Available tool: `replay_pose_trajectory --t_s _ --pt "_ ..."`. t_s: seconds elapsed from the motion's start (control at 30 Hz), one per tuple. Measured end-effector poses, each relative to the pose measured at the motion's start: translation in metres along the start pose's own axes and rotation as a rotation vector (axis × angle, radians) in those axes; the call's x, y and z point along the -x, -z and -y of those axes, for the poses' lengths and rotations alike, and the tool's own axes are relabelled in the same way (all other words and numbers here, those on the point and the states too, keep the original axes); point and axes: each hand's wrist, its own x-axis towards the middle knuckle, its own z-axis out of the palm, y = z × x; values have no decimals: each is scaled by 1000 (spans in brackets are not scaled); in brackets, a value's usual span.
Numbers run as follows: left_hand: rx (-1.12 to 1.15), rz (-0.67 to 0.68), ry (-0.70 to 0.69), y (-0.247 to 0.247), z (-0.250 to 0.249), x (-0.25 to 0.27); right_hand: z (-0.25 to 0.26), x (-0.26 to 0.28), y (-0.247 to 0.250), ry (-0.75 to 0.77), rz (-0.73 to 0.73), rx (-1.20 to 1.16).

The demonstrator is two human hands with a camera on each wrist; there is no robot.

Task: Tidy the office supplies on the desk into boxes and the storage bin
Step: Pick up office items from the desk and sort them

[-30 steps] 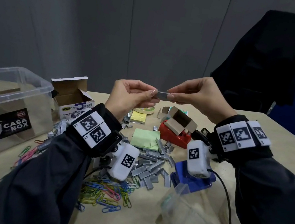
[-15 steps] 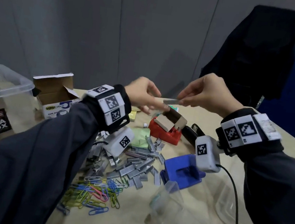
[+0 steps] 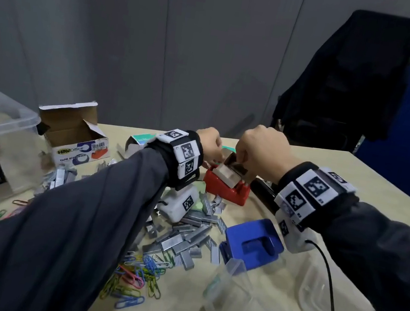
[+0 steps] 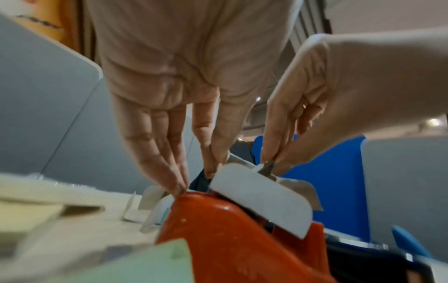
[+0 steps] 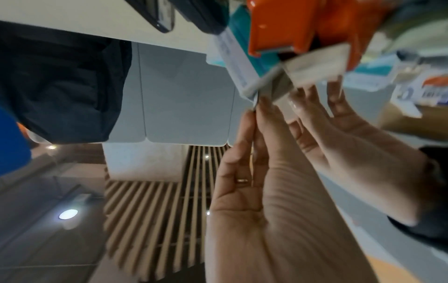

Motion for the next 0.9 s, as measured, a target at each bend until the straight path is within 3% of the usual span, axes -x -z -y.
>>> replay_pose_trajectory --t_s 0.17,0.4,0.6,0.9 --pt "188 107 7 4 11 -2 -2 4 -3 51 -5 143" --pt "141 81 15 3 17 3 -2 3 -20 158 -58 307" --pt "133 72 37 6 15 4 -2 3 -34 398 -180 409" --pt "102 116 -3 6 15 2 -7 4 -30 192 -88 330"
